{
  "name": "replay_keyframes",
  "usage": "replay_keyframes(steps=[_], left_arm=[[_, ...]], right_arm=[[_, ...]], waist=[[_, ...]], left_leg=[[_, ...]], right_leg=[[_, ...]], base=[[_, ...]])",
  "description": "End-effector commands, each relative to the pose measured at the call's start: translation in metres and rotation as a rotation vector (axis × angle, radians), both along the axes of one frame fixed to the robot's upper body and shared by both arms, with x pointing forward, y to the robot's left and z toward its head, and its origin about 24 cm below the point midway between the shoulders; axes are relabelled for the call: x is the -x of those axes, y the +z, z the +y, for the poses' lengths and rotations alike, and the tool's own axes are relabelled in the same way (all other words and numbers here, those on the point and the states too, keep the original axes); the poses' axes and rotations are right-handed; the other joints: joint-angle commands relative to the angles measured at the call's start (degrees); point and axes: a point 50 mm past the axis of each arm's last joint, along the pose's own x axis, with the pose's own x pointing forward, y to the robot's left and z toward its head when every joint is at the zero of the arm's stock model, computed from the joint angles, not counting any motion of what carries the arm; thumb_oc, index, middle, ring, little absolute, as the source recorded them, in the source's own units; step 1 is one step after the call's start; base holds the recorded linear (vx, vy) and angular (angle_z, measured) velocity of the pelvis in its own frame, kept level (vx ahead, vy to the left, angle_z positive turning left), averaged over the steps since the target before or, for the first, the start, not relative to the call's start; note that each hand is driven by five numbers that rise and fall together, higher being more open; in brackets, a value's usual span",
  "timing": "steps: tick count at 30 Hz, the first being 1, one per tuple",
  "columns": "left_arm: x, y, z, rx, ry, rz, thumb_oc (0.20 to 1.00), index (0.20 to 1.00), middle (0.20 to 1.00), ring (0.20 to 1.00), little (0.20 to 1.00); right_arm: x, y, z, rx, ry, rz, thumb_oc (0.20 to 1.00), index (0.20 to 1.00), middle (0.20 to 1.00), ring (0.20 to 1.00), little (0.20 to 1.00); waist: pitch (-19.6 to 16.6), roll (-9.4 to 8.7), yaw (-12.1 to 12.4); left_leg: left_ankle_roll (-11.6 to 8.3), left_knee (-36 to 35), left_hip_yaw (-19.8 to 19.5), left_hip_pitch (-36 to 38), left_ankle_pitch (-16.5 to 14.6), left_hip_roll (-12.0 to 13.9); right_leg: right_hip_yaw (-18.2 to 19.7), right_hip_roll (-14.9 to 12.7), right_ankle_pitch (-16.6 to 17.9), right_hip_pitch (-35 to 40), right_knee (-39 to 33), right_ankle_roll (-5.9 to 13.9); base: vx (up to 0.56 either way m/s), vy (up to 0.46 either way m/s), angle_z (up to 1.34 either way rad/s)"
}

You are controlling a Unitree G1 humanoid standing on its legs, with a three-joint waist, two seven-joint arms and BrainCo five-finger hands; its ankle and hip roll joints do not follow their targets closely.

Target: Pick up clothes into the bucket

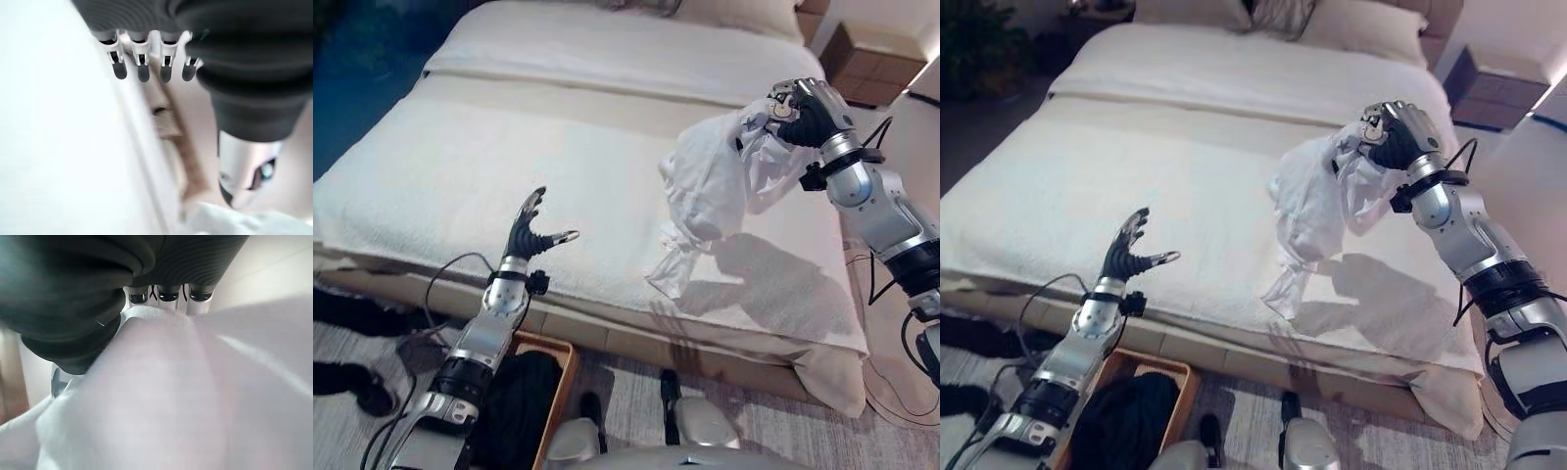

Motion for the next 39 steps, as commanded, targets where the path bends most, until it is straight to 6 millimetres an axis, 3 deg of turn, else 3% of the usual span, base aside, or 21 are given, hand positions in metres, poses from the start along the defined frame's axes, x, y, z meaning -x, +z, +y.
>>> replay_keyframes(steps=[1, 9, 14, 21, 26, 28, 29, 36, 39], left_arm=[[-0.003, 0.018, -0.017, -0.090, -0.112, -0.068, 1.000, 1.000, 1.000, 1.000, 1.000], [-0.019, 0.036, -0.076, -0.071, -0.385, -0.045, 1.000, 1.000, 1.000, 1.000, 1.000], [-0.022, 0.043, -0.113, -0.093, -0.519, -0.041, 1.000, 1.000, 1.000, 1.000, 1.000], [-0.019, 0.038, -0.134, -0.075, -0.599, 0.005, 1.000, 1.000, 1.000, 1.000, 1.000], [-0.013, 0.031, -0.150, 0.067, -0.712, 0.125, 1.000, 1.000, 1.000, 1.000, 1.000], [-0.010, 0.025, -0.154, 0.123, -0.756, 0.191, 0.501, 0.501, 0.501, 0.501, 0.501], [-0.008, 0.020, -0.155, 0.182, -0.773, 0.247, 0.200, 0.200, 0.200, 0.200, 0.200], [0.002, -0.005, -0.152, 0.421, -0.772, 0.417, 0.200, 0.200, 0.200, 0.200, 0.200], [0.009, -0.018, -0.148, 0.562, -0.754, 0.491, 0.200, 0.200, 0.200, 0.200, 0.200]], right_arm=[[0.009, 0.029, 0.024, -0.069, 0.180, -0.046, 0.200, 0.200, 0.200, 0.200, 0.200], [0.026, 0.046, 0.082, -0.094, 0.504, 0.024, 0.200, 0.200, 0.200, 0.200, 0.200], [0.036, 0.053, 0.103, -0.117, 0.628, 0.028, 0.200, 0.200, 0.200, 0.200, 0.200], [0.045, 0.054, 0.111, -0.136, 0.701, 0.039, 0.200, 0.200, 0.200, 0.200, 0.200], [0.045, 0.052, 0.112, -0.152, 0.711, 0.056, 0.200, 0.200, 0.200, 0.200, 0.200], [0.044, 0.051, 0.112, -0.154, 0.709, 0.062, 0.200, 0.200, 0.200, 0.200, 0.200], [0.042, 0.048, 0.110, -0.165, 0.695, 0.075, 0.200, 0.200, 0.200, 0.200, 0.200], [0.031, 0.041, 0.094, -0.200, 0.594, 0.059, 0.200, 0.200, 0.200, 0.200, 0.200], [0.025, 0.031, 0.080, -0.218, 0.516, 0.064, 0.319, 0.319, 0.319, 0.319, 0.319]], waist=[[-5.4, -2.78, 0.5], [-7.4, -2.06, -0.8], [-7.4, -1.63, -0.9], [-7.3, -1.53, -0.9], [-7.4, -1.31, -1.0], [-7.5, -1.23, -1.2], [-7.6, -1.13, -1.2], [-7.9, -1.27, -1.2], [-8.0, -1.32, -1.1]], left_leg=[[-1.23, 3.2, 1.1, -2.5, -3.3, 0.9], [-1.06, 3.0, 2.2, -0.2, -3.9, 1.1], [-0.95, 3.6, 1.6, -0.3, -4.2, 1.0], [-1.08, 3.6, 0.2, -0.5, -4.0, 0.9], [-1.25, 3.6, -0.7, -0.5, -3.9, 0.7], [-1.33, 3.6, -1.0, -0.3, -3.8, 0.8], [-1.42, 3.5, -1.1, -0.2, -3.7, 0.8], [-1.51, 3.2, -1.7, 0.1, -3.7, 0.7], [-1.48, 3.2, -1.9, 0.1, -3.7, 0.6]], right_leg=[[-0.2, -3.1, -2.1, 0.8, 0.1, 5.01], [0.1, -2.8, -2.3, 2.9, -0.8, 4.87], [-0.5, -3.0, -2.8, 3.6, -0.4, 4.79], [-2.1, -3.1, -3.4, 4.5, -0.2, 4.68], [-3.0, -3.3, -3.7, 5.1, -0.3, 4.55], [-3.4, -3.3, -3.9, 5.4, -0.3, 4.45], [-3.6, -3.3, -3.9, 5.7, -0.3, 4.41], [-4.0, -3.3, -4.3, 6.2, -0.4, 4.16], [-4.1, -3.3, -4.4, 6.3, -0.3, 4.05]], base=[[0.06, 0.001, -0.19], [0.05, 0.012, -0.12], [0.00, 0.000, 0.00], [0.01, -0.005, 0.04], [0.02, -0.001, 0.16], [0.02, -0.003, 0.10], [0.01, 0.000, 0.06], [0.01, -0.002, 0.06], [0.00, 0.000, 0.04]])
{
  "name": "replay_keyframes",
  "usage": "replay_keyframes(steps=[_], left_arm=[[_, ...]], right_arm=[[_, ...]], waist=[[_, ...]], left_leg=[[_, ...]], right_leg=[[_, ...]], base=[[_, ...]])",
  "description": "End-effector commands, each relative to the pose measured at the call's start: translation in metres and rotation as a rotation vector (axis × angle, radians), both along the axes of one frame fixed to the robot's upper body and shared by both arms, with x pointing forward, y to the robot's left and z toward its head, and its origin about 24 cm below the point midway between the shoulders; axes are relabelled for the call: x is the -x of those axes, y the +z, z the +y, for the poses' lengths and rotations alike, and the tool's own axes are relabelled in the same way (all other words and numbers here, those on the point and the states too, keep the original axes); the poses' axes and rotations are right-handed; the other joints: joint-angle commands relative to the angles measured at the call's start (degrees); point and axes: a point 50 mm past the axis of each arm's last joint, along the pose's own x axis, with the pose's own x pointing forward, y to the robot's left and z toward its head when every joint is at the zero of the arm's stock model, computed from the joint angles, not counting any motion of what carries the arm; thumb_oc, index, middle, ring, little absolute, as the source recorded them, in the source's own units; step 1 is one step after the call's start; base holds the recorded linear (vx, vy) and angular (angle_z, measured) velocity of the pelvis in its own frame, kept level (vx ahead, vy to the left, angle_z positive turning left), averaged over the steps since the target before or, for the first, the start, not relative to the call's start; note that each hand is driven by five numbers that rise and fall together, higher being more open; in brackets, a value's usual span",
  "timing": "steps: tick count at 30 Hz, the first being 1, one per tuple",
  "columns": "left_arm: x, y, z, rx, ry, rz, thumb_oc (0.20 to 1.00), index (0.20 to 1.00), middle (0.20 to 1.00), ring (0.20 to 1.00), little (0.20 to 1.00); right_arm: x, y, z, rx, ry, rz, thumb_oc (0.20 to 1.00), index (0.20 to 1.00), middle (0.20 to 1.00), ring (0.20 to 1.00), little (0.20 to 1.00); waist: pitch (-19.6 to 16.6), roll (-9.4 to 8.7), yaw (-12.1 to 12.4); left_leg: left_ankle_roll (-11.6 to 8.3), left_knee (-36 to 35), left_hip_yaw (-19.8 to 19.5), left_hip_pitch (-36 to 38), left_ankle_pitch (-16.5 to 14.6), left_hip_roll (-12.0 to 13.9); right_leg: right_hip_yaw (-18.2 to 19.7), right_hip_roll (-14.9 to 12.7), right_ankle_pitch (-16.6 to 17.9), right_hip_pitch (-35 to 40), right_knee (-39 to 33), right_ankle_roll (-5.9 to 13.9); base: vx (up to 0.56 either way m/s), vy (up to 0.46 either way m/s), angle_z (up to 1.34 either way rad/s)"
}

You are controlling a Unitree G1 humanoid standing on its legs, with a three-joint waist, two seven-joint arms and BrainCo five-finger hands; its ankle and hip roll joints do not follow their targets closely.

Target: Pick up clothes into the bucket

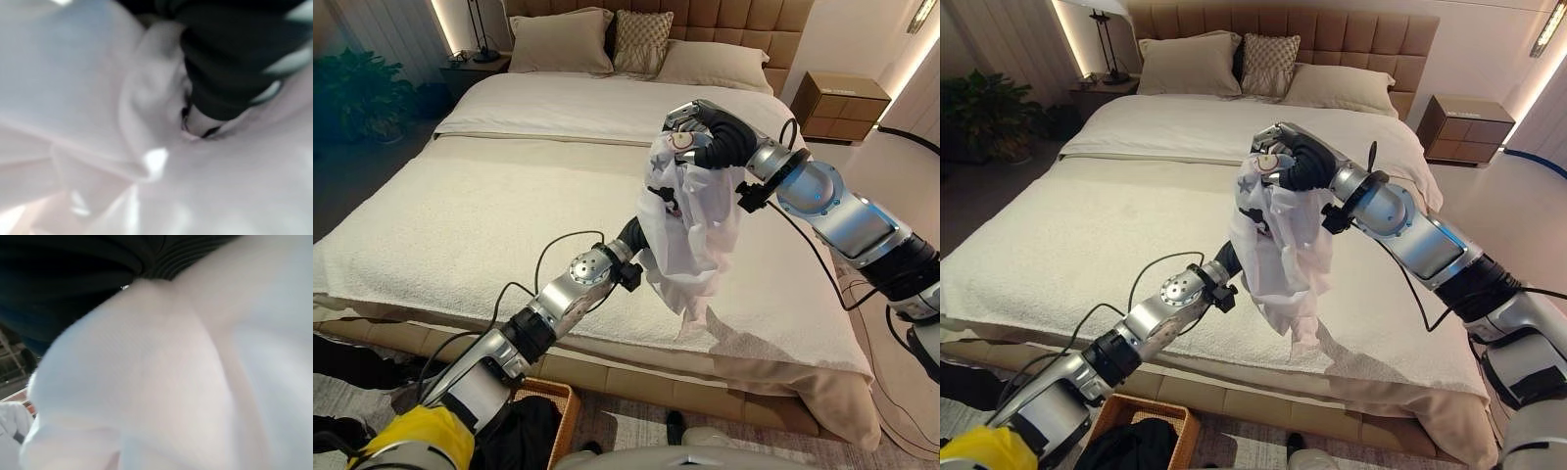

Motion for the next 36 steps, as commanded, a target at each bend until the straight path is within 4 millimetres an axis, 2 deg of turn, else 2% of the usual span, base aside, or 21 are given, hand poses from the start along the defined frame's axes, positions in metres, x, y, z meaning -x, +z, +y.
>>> replay_keyframes(steps=[1, 2, 3, 4, 5, 9, 14, 16, 17, 23, 25, 26, 27, 28, 29, 30, 31, 33, 34, 35, 36], left_arm=[[0.008, -0.014, -0.006, 0.110, -0.034, 0.125, 0.200, 0.200, 0.200, 0.200, 0.200], [0.011, -0.018, -0.004, 0.134, -0.023, 0.155, 0.200, 0.200, 0.200, 0.200, 0.200], [0.011, -0.018, -0.004, 0.134, -0.023, 0.155, 0.200, 0.200, 0.200, 0.200, 0.200], [0.016, -0.026, 0.001, 0.182, -0.004, 0.205, 0.200, 0.200, 0.200, 0.200, 0.200], [0.018, -0.027, 0.004, 0.190, 0.002, 0.212, 0.200, 0.200, 0.200, 0.200, 0.200], [0.027, -0.035, 0.015, 0.267, 0.039, 0.262, 0.200, 0.200, 0.200, 0.200, 0.200], [0.037, -0.037, 0.039, 0.360, 0.123, 0.268, 0.200, 0.200, 0.200, 0.200, 0.200], [0.042, -0.038, 0.061, 0.401, 0.195, 0.259, 0.200, 0.200, 0.200, 0.200, 0.200], [0.043, -0.038, 0.061, 0.400, 0.195, 0.260, 0.200, 0.200, 0.200, 0.200, 0.200], [0.057, -0.034, 0.120, 0.444, 0.393, 0.188, 0.200, 0.200, 0.200, 0.200, 0.200], [0.062, -0.029, 0.141, 0.438, 0.474, 0.139, 0.200, 0.200, 0.200, 0.200, 0.200], [0.067, -0.020, 0.162, 0.416, 0.552, 0.066, 0.200, 0.200, 0.200, 0.200, 0.200], [0.067, -0.020, 0.162, 0.414, 0.552, 0.067, 0.200, 0.200, 0.200, 0.200, 0.200], [0.076, -0.012, 0.187, 0.374, 0.657, -0.006, 0.200, 0.200, 0.200, 0.200, 0.200], [0.076, -0.012, 0.187, 0.373, 0.658, -0.006, 0.200, 0.200, 0.200, 0.200, 0.200], [0.088, -0.007, 0.213, 0.294, 0.784, -0.077, 0.200, 0.200, 0.200, 0.200, 0.200], [0.088, -0.007, 0.213, 0.293, 0.785, -0.077, 0.200, 0.200, 0.200, 0.200, 0.200], [0.106, 0.003, 0.247, 0.143, 0.961, -0.171, 0.200, 0.200, 0.200, 0.200, 0.200], [0.106, 0.003, 0.247, 0.141, 0.962, -0.171, 0.200, 0.200, 0.200, 0.200, 0.200], [0.114, 0.006, 0.259, 0.066, 1.020, -0.195, 0.200, 0.200, 0.200, 0.200, 0.200], [0.117, 0.010, 0.263, 0.034, 1.040, -0.222, 0.200, 0.200, 0.200, 0.200, 0.200]], right_arm=[[-0.001, 0.033, -0.008, -0.126, -0.042, -0.152, 0.401, 0.401, 0.401, 0.401, 0.401], [-0.003, 0.029, -0.014, -0.123, -0.076, -0.147, 0.517, 0.517, 0.517, 0.517, 0.517], [-0.003, 0.029, -0.014, -0.123, -0.077, -0.147, 0.548, 0.548, 0.548, 0.548, 0.548], [-0.006, 0.020, -0.027, -0.118, -0.140, -0.137, 0.881, 0.881, 0.881, 0.881, 0.881], [-0.007, 0.015, -0.034, -0.119, -0.175, -0.130, 1.000, 1.000, 1.000, 1.000, 1.000], [-0.013, -0.004, -0.062, -0.097, -0.313, -0.097, 1.000, 1.000, 1.000, 1.000, 1.000], [-0.010, -0.040, -0.103, -0.100, -0.500, -0.020, 1.000, 1.000, 1.000, 1.000, 1.000], [-0.004, -0.067, -0.123, -0.147, -0.589, 0.055, 1.000, 1.000, 1.000, 1.000, 1.000], [-0.004, -0.067, -0.123, -0.147, -0.590, 0.056, 1.000, 1.000, 1.000, 1.000, 1.000], [0.017, -0.115, -0.157, -0.209, -0.745, 0.184, 1.000, 1.000, 1.000, 1.000, 1.000], [0.030, -0.135, -0.166, -0.245, -0.797, 0.232, 1.000, 1.000, 1.000, 1.000, 1.000], [0.045, -0.158, -0.171, -0.287, -0.842, 0.297, 1.000, 1.000, 1.000, 1.000, 1.000], [0.045, -0.158, -0.171, -0.288, -0.842, 0.298, 1.000, 1.000, 1.000, 1.000, 1.000], [0.066, -0.187, -0.173, -0.321, -0.887, 0.382, 1.000, 1.000, 1.000, 1.000, 1.000], [0.066, -0.187, -0.173, -0.322, -0.887, 0.383, 1.000, 1.000, 1.000, 1.000, 1.000], [0.091, -0.225, -0.174, -0.353, -0.957, 0.512, 1.000, 1.000, 1.000, 1.000, 1.000], [0.091, -0.225, -0.174, -0.354, -0.957, 0.512, 1.000, 1.000, 1.000, 1.000, 1.000], [0.122, -0.274, -0.170, -0.352, -1.035, 0.706, 1.000, 1.000, 1.000, 1.000, 1.000], [0.122, -0.274, -0.170, -0.352, -1.033, 0.707, 1.000, 1.000, 1.000, 1.000, 1.000], [0.138, -0.292, -0.170, -0.335, -1.067, 0.784, 1.000, 1.000, 1.000, 1.000, 1.000], [0.143, -0.298, -0.169, -0.330, -1.078, 0.814, 1.000, 1.000, 1.000, 1.000, 1.000]], waist=[[-2.9, -3.23, 1.0], [-3.0, -3.28, 1.0], [-3.0, -3.28, 1.0], [-3.0, -3.30, 1.1], [-2.9, -3.35, 1.2], [-2.9, -3.70, 1.7], [-2.1, -3.97, 2.5], [-1.3, -4.27, 3.2], [-1.4, -4.33, 3.2], [0.1, -4.85, 4.8], [0.8, -4.96, 5.4], [1.6, -4.91, 5.8], [1.5, -4.97, 5.8], [2.4, -4.92, 6.1], [2.4, -4.98, 6.1], [3.5, -4.73, 6.6], [3.3, -4.82, 6.5], [5.0, -4.29, 7.2], [4.9, -4.36, 7.1], [5.4, -4.16, 7.2], [5.8, -4.03, 7.3]], left_leg=[[-1.08, 5.7, -0.4, -3.7, -4.0, 0.2], [-1.07, 5.6, -0.4, -3.7, -4.0, 0.3], [-1.07, 5.6, -0.4, -3.7, -4.0, 0.3], [-0.97, 5.5, -0.6, -3.6, -4.1, 0.2], [-0.98, 5.6, -0.7, -3.7, -4.1, 0.2], [-0.84, 5.8, -0.9, -4.0, -4.2, 0.1], [-0.63, 6.3, -1.4, -4.8, -4.3, 0.0], [-0.47, 6.6, -1.9, -5.3, -4.3, -0.2], [-0.47, 6.6, -1.9, -5.3, -4.3, -0.2], [-0.28, 7.8, -2.5, -6.6, -4.5, -0.5], [-0.26, 8.4, -2.9, -7.4, -4.5, -0.7], [-0.26, 8.7, -3.3, -8.2, -4.4, -0.8], [-0.26, 8.8, -3.4, -8.2, -4.4, -0.8], [-0.27, 9.2, -3.9, -9.3, -4.3, -1.1], [-0.27, 9.3, -4.0, -9.3, -4.3, -1.1], [-0.24, 10.0, -4.7, -10.0, -4.5, -1.2], [-0.22, 9.9, -4.7, -10.3, -4.3, -1.3], [-0.22, 10.7, -5.5, -12.2, -3.9, -1.8], [-0.22, 10.8, -5.6, -12.3, -4.0, -1.8], [-0.26, 11.1, -5.8, -12.8, -4.0, -2.0], [-0.28, 11.3, -6.2, -13.3, -3.9, -2.1]], right_leg=[[-2.1, -3.7, -5.6, 0.4, 4.8, 4.18], [-2.2, -3.7, -5.6, 0.4, 4.7, 4.17], [-2.2, -3.7, -5.6, 0.4, 4.7, 4.17], [-2.3, -3.8, -5.7, 0.6, 4.7, 4.11], [-2.4, -3.8, -5.8, 0.6, 4.7, 4.10], [-2.6, -3.9, -5.8, 0.5, 4.8, 4.01], [-2.9, -4.0, -5.8, 0.1, 5.1, 3.91], [-3.2, -4.1, -5.8, -0.2, 5.4, 3.84], [-3.2, -4.1, -5.8, -0.2, 5.4, 3.84], [-3.4, -4.3, -5.6, -0.7, 5.4, 3.84], [-3.6, -4.4, -5.6, -1.2, 5.6, 3.76], [-3.7, -4.4, -5.7, -1.6, 6.0, 3.66], [-3.8, -4.4, -5.7, -1.6, 6.0, 3.66], [-4.1, -4.5, -5.8, -2.4, 6.4, 3.51], [-4.1, -4.5, -5.8, -2.4, 6.5, 3.51], [-4.6, -4.6, -6.1, -2.7, 7.0, 3.40], [-4.6, -4.7, -6.0, -2.9, 6.9, 3.40], [-5.2, -4.8, -6.0, -4.5, 7.9, 3.32], [-5.2, -4.8, -6.0, -4.5, 8.0, 3.32], [-5.5, -4.9, -6.0, -4.9, 8.2, 3.26], [-5.6, -4.9, -6.0, -5.4, 8.6, 3.24]], base=[[0.00, -0.003, 0.08], [0.00, -0.003, 0.06], [0.00, 0.000, 0.05], [0.00, 0.000, 0.00], [0.00, 0.000, 0.00], [0.00, 0.000, 0.00], [-0.02, 0.004, 0.04], [-0.04, -0.001, 0.06], [-0.03, 0.000, 0.04], [-0.03, -0.001, 0.05], [-0.02, -0.001, 0.03], [-0.04, 0.000, 0.09], [-0.06, 0.005, 0.13], [-0.04, 0.001, 0.13], [-0.06, 0.004, 0.23], [-0.03, 0.003, 0.16], [-0.06, 0.009, 0.13], [-0.07, 0.019, 0.13], [-0.04, 0.023, 0.25], [-0.03, 0.017, 0.16], [-0.04, 0.022, 0.15]])
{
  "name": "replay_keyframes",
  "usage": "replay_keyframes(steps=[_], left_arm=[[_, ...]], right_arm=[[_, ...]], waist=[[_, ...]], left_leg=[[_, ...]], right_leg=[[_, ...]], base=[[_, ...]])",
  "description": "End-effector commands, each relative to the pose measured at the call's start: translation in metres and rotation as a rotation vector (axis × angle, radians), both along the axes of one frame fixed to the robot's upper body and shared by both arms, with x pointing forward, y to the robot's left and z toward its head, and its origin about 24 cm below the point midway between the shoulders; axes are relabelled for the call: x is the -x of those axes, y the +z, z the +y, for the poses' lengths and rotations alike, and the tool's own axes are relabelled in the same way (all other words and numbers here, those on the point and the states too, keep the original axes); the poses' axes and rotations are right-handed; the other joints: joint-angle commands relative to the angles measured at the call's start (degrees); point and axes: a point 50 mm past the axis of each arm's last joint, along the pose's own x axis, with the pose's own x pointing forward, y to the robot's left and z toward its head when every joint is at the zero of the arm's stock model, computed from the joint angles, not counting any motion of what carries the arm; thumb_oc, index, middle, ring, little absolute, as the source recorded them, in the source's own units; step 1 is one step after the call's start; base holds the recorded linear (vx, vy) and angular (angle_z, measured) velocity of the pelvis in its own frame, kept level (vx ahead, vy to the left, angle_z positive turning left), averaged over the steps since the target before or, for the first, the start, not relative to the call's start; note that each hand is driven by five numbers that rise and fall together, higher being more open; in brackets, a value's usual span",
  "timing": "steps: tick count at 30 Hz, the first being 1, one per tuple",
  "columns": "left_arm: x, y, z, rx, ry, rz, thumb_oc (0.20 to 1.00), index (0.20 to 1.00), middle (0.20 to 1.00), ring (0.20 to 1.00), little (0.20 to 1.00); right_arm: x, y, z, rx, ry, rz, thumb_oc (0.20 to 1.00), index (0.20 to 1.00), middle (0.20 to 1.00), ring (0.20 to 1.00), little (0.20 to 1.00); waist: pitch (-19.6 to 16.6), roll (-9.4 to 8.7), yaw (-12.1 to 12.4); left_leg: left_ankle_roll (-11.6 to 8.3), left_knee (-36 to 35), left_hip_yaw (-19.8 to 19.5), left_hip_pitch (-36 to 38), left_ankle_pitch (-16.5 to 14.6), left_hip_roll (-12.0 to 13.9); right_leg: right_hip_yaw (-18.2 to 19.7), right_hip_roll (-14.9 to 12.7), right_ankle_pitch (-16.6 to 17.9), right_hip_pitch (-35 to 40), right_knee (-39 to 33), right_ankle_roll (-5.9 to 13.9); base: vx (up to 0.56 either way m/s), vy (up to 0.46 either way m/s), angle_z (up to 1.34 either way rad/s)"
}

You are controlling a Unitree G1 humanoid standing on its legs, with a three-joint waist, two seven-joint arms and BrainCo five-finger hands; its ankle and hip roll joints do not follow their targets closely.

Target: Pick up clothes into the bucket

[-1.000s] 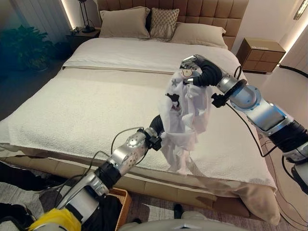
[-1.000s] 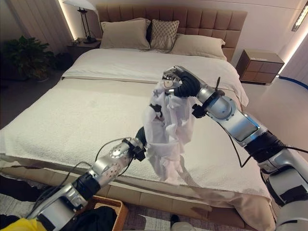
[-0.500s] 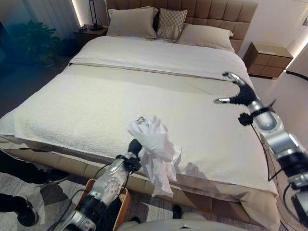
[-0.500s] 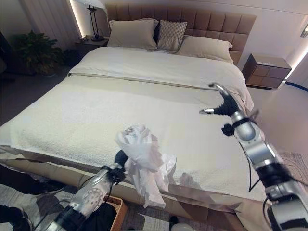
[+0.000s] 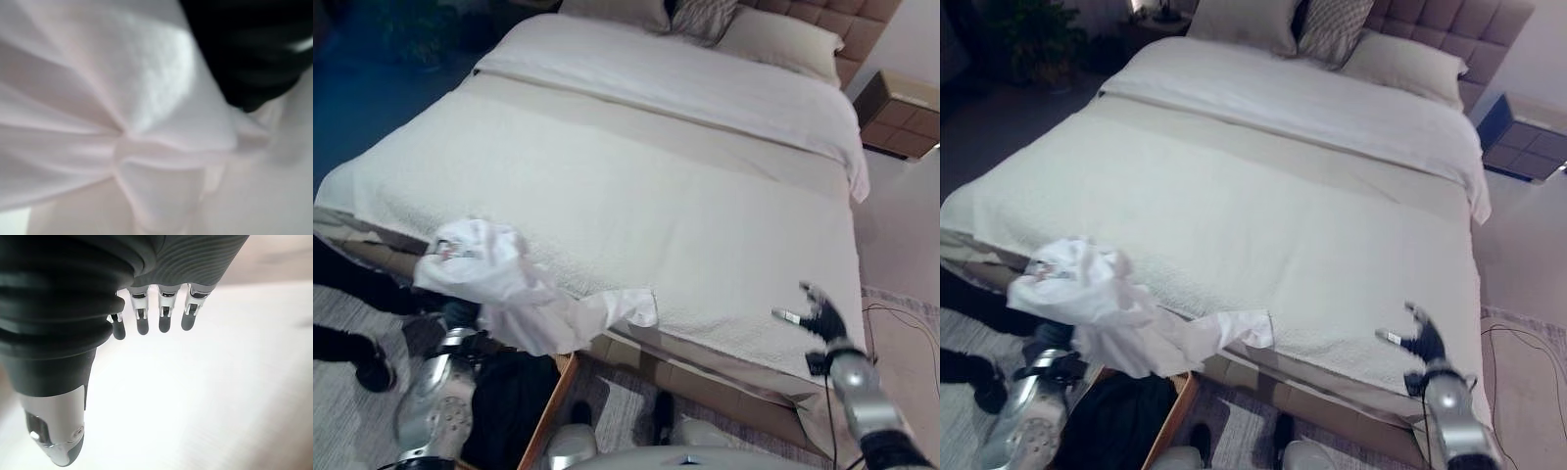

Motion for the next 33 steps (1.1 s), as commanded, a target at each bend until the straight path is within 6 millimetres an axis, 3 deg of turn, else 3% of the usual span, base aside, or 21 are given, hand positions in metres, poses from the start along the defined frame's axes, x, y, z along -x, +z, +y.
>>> replay_keyframes(steps=[1, 7, 11, 17, 19, 24, 28, 33], left_arm=[[0.010, 0.051, 0.023, -0.321, 0.078, -0.138, 0.200, 0.200, 0.200, 0.200, 0.200], [0.023, 0.063, 0.048, -0.569, 0.206, -0.056, 0.200, 0.200, 0.200, 0.200, 0.200], [0.021, 0.070, 0.053, -0.679, 0.203, -0.027, 0.200, 0.200, 0.200, 0.200, 0.200], [0.007, 0.054, 0.063, -0.683, 0.243, 0.057, 0.200, 0.200, 0.200, 0.200, 0.200], [0.004, 0.038, 0.066, -0.621, 0.274, 0.098, 0.200, 0.200, 0.200, 0.200, 0.200], [-0.018, 0.031, 0.070, -0.607, 0.343, 0.119, 0.200, 0.200, 0.200, 0.200, 0.200], [-0.032, 0.041, 0.078, -0.641, 0.424, 0.107, 0.200, 0.200, 0.200, 0.200, 0.200], [-0.048, 0.051, 0.085, -0.706, 0.462, 0.129, 0.200, 0.200, 0.200, 0.200, 0.200]], right_arm=[[-0.005, 0.001, 0.001, 0.034, 0.058, 0.001, 1.000, 1.000, 1.000, 1.000, 1.000], [0.059, -0.052, 0.009, -0.009, 0.004, 0.323, 1.000, 1.000, 1.000, 1.000, 1.000], [0.069, -0.058, 0.008, -0.001, 0.001, 0.383, 1.000, 1.000, 1.000, 1.000, 1.000], [0.046, -0.051, 0.009, 0.037, 0.051, 0.331, 1.000, 1.000, 1.000, 1.000, 1.000], [0.034, -0.047, 0.011, 0.054, 0.078, 0.306, 1.000, 1.000, 1.000, 1.000, 1.000], [0.005, -0.039, 0.027, 0.063, 0.138, 0.211, 1.000, 1.000, 1.000, 1.000, 1.000], [-0.013, -0.032, 0.036, 0.071, 0.159, 0.147, 1.000, 1.000, 1.000, 1.000, 1.000], [-0.029, -0.023, 0.041, 0.091, 0.164, 0.071, 1.000, 1.000, 1.000, 1.000, 1.000]], waist=[[-0.4, -1.40, 0.8], [2.6, -0.36, 1.7], [4.5, 0.41, 2.4], [7.6, 0.98, 2.8], [8.7, 0.69, 3.0], [12.2, -0.69, 3.3], [15.0, -1.91, 3.2], [15.0, -3.12, 1.9]], left_leg=[[0.07, 8.6, -1.4, -6.8, -3.6, -1.9], [0.05, 11.5, -3.6, -10.9, -3.6, -2.8], [0.24, 13.1, -5.4, -13.2, -3.5, -3.4], [0.36, 14.2, -7.1, -16.5, -2.9, -3.9], [0.35, 14.8, -7.2, -17.6, -2.8, -3.8], [0.04, 18.1, -7.2, -21.3, -3.4, -3.3], [0.14, 21.6, -7.1, -25.2, -4.1, -2.9], [0.16, 24.4, -6.9, -32.8, -4.1, -2.8]], right_leg=[[-1.2, -4.2, -4.3, -2.0, 7.2, 2.89], [-2.7, -5.2, -5.2, -4.8, 10.2, 2.78], [-3.8, -6.4, -5.9, -6.6, 13.1, 2.62], [-5.0, -7.5, -6.4, -10.1, 16.1, 2.56], [-4.8, -7.8, -6.4, -11.2, 16.9, 2.54], [-4.2, -7.8, -6.9, -14.6, 19.1, 2.43], [-3.4, -7.4, -7.5, -18.7, 22.0, 2.03], [-2.9, -7.3, -8.1, -26.3, 24.8, 1.68]], base=[[-0.04, 0.021, 0.11], [-0.03, 0.026, 0.22], [-0.03, 0.022, 0.21], [-0.05, 0.028, 0.25], [-0.05, 0.020, 0.13], [-0.06, -0.006, 0.03], [-0.07, -0.008, -0.01], [-0.05, 0.002, -0.05]])
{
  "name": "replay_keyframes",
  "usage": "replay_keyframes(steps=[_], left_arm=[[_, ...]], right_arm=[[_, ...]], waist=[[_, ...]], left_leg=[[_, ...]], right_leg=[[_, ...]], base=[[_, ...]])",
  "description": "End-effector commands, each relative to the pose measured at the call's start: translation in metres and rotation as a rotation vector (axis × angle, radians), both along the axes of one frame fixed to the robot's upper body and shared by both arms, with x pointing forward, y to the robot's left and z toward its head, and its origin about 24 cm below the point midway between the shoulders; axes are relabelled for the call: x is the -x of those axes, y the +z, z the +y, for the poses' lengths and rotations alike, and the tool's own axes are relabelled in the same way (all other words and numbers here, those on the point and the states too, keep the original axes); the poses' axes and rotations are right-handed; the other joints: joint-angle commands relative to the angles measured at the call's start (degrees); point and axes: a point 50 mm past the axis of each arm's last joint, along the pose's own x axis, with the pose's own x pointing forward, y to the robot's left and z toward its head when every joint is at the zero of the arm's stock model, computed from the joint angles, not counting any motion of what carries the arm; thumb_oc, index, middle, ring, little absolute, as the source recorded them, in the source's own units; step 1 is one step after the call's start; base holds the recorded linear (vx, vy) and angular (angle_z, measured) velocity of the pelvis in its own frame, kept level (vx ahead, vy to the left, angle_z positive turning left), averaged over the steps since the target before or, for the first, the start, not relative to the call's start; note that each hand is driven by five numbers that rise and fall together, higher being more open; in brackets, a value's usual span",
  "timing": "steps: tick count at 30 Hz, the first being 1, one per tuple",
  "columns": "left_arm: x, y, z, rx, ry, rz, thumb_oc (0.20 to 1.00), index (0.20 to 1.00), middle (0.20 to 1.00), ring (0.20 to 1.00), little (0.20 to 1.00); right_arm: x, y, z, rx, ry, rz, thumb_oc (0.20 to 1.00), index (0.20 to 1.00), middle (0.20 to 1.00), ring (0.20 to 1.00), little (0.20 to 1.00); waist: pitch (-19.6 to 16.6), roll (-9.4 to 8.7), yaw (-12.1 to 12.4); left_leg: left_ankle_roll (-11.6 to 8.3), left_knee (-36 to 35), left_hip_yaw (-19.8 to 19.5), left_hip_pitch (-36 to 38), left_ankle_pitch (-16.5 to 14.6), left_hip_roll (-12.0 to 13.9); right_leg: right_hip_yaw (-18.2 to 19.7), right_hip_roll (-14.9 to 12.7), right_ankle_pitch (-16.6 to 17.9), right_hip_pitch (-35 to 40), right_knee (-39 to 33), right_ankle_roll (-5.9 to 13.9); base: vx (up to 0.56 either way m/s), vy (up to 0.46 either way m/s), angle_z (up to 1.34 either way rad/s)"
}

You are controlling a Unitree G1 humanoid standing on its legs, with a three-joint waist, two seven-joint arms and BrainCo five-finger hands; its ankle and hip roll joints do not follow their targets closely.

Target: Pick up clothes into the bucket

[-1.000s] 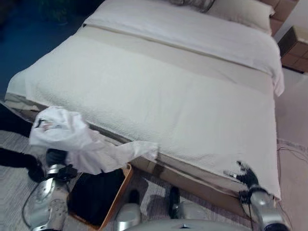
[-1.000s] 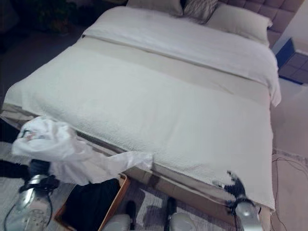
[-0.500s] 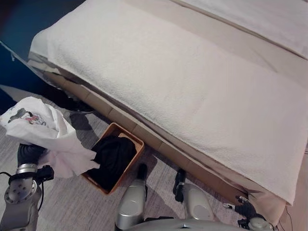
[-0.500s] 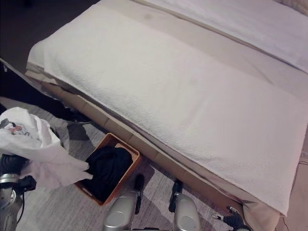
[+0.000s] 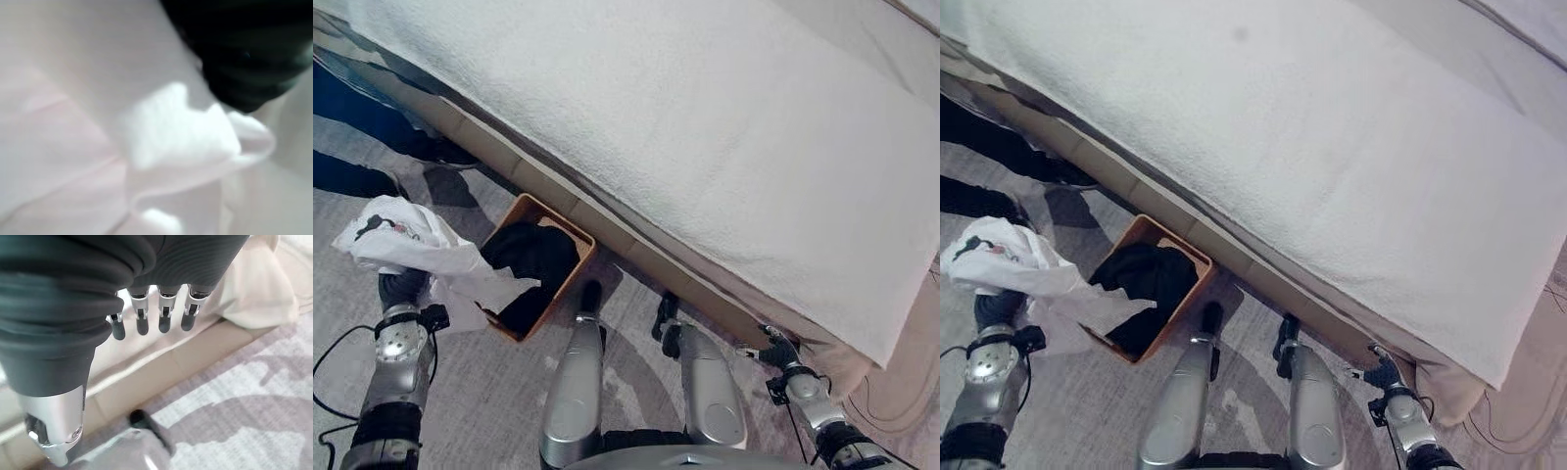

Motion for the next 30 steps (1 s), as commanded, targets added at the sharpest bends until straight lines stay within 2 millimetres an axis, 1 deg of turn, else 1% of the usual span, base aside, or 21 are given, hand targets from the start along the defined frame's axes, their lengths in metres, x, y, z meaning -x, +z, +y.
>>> replay_keyframes(steps=[1, 5, 7, 8, 9, 12, 13, 14, 16, 17, 19, 24, 27, 29, 30], left_arm=[[0.001, 0.036, 0.022, -0.157, 0.068, -0.082, 0.200, 0.200, 0.200, 0.200, 0.200], [-0.009, 0.046, 0.023, -0.207, 0.093, -0.091, 0.200, 0.200, 0.200, 0.200, 0.200], [-0.014, 0.052, 0.024, -0.282, 0.114, -0.063, 0.200, 0.200, 0.200, 0.200, 0.200], [-0.016, 0.053, 0.023, -0.309, 0.116, -0.053, 0.200, 0.200, 0.200, 0.200, 0.200], [-0.015, 0.052, 0.024, -0.322, 0.129, -0.038, 0.200, 0.200, 0.200, 0.200, 0.200], [-0.022, 0.055, 0.024, -0.336, 0.139, -0.025, 0.200, 0.200, 0.200, 0.200, 0.200], [-0.026, 0.059, 0.024, -0.360, 0.143, -0.018, 0.200, 0.200, 0.200, 0.200, 0.200], [-0.027, 0.060, 0.024, -0.360, 0.143, -0.019, 0.200, 0.200, 0.200, 0.200, 0.200], [-0.027, 0.059, 0.029, -0.372, 0.160, 0.018, 0.689, 0.689, 0.689, 0.689, 0.689], [-0.030, 0.060, 0.028, -0.375, 0.161, 0.025, 1.000, 1.000, 1.000, 1.000, 1.000], [-0.033, 0.063, 0.030, -0.406, 0.163, 0.057, 1.000, 1.000, 1.000, 1.000, 1.000], [-0.032, 0.060, 0.030, -0.430, 0.174, 0.077, 1.000, 1.000, 1.000, 1.000, 1.000], [-0.028, 0.055, 0.030, -0.441, 0.179, 0.095, 1.000, 1.000, 1.000, 1.000, 1.000], [-0.024, 0.044, 0.029, -0.438, 0.174, 0.127, 1.000, 1.000, 1.000, 1.000, 1.000], [-0.024, 0.044, 0.029, -0.438, 0.174, 0.127, 1.000, 1.000, 1.000, 1.000, 1.000]], right_arm=[[-0.001, 0.005, -0.001, 0.029, 0.003, -0.050, 1.000, 1.000, 1.000, 1.000, 1.000], [-0.014, 0.014, -0.001, 0.047, 0.006, -0.111, 1.000, 1.000, 1.000, 1.000, 1.000], [-0.018, 0.018, 0.000, 0.055, 0.009, -0.138, 1.000, 1.000, 1.000, 1.000, 1.000], [-0.021, 0.020, 0.001, 0.052, 0.008, -0.149, 1.000, 1.000, 1.000, 1.000, 1.000], [-0.020, 0.021, 0.002, 0.059, 0.022, -0.151, 1.000, 1.000, 1.000, 1.000, 1.000], [-0.026, 0.025, 0.004, 0.048, 0.022, -0.185, 1.000, 1.000, 1.000, 1.000, 1.000], [-0.032, 0.031, 0.006, 0.040, 0.024, -0.220, 1.000, 1.000, 1.000, 1.000, 1.000], [-0.032, 0.031, 0.006, 0.040, 0.024, -0.221, 1.000, 1.000, 1.000, 1.000, 1.000], [-0.035, 0.034, 0.008, 0.036, 0.030, -0.236, 1.000, 1.000, 1.000, 1.000, 1.000], [-0.037, 0.035, 0.009, 0.035, 0.030, -0.239, 1.000, 1.000, 1.000, 1.000, 1.000], [-0.038, 0.034, 0.009, 0.033, 0.027, -0.234, 1.000, 1.000, 1.000, 1.000, 1.000], [-0.038, 0.034, 0.009, 0.038, 0.023, -0.228, 1.000, 1.000, 1.000, 1.000, 1.000], [-0.036, 0.031, 0.008, 0.047, 0.026, -0.209, 1.000, 1.000, 1.000, 1.000, 1.000], [-0.034, 0.028, 0.007, 0.047, 0.027, -0.194, 1.000, 1.000, 1.000, 1.000, 1.000], [-0.034, 0.028, 0.007, 0.047, 0.027, -0.194, 1.000, 1.000, 1.000, 1.000, 1.000]], waist=[[-0.7, -1.33, -0.9], [-0.7, -1.77, -2.3], [-0.7, -2.03, -3.2], [-0.7, -2.23, -3.5], [-0.7, -2.43, -4.0], [-0.7, -2.60, -5.1], [-0.7, -2.62, -5.8], [-0.7, -2.63, -5.8], [-0.7, -2.76, -6.3], [-0.7, -2.80, -6.4], [-0.7, -2.57, -6.8], [-0.7, -2.25, -6.8], [-0.7, -2.06, -6.7], [-0.7, -1.68, -6.5], [-0.7, -1.68, -6.5]], left_leg=[[1.04, 4.1, 1.1, -3.7, -0.9, -0.1], [1.17, 7.0, 1.4, -9.5, -1.3, -0.3], [1.41, 9.2, 1.8, -12.6, -1.9, -0.2], [1.55, 10.4, 2.0, -14.0, -2.4, -0.2], [1.58, 12.7, 2.0, -14.5, -5.0, 0.1], [1.98, 16.9, 2.4, -19.2, -6.4, 0.0], [2.29, 18.7, 2.6, -21.4, -7.0, 0.2], [2.30, 18.8, 2.6, -21.5, -7.0, 0.2], [2.44, 20.1, 2.8, -23.4, -7.3, 0.3], [2.44, 20.4, 2.8, -24.0, -7.4, 0.4], [2.48, 20.7, 3.2, -24.9, -7.5, 0.8], [2.51, 19.8, 3.6, -24.5, -7.3, 0.9], [2.42, 18.6, 3.8, -23.6, -7.0, 0.8], [2.35, 17.8, 3.9, -22.4, -6.8, 0.7], [2.34, 17.7, 3.9, -22.4, -6.8, 0.7]], right_leg=[[2.5, -2.7, 0.6, 1.5, -1.2, 3.42], [3.1, -2.9, 0.5, -4.3, 1.1, 3.32], [4.0, -2.8, 0.2, -7.7, 3.0, 3.15], [4.5, -2.6, 0.1, -9.2, 3.9, 3.08], [5.3, -2.4, -1.8, -9.9, 5.7, 3.45], [6.8, -2.1, -2.5, -14.7, 9.2, 3.27], [7.4, -1.9, -2.6, -17.1, 10.6, 3.28], [7.5, -1.9, -2.7, -17.2, 10.7, 3.28], [7.8, -1.9, -2.8, -19.2, 11.7, 3.27], [7.9, -2.0, -2.9, -19.9, 12.1, 3.30], [8.2, -2.0, -2.8, -21.2, 12.2, 3.41], [8.4, -1.9, -2.6, -21.3, 11.5, 3.57], [8.4, -1.9, -2.4, -20.6, 10.8, 3.68], [8.4, -2.0, -2.4, -19.8, 10.1, 3.66], [8.4, -2.0, -2.4, -19.7, 10.0, 3.66]], base=[[-0.04, 0.014, -0.05], [-0.04, 0.016, -0.03], [-0.03, 0.050, 0.00], [0.04, 0.038, -0.09], [0.05, 0.026, -0.14], [0.00, 0.050, -0.24], [-0.01, 0.050, -0.19], [-0.01, 0.041, -0.21], [0.00, 0.006, -0.16], [0.00, 0.009, -0.05], [0.00, 0.017, -0.02], [0.00, 0.003, -0.02], [0.00, 0.000, 0.00], [0.00, -0.002, -0.04], [-0.01, -0.001, -0.08]])
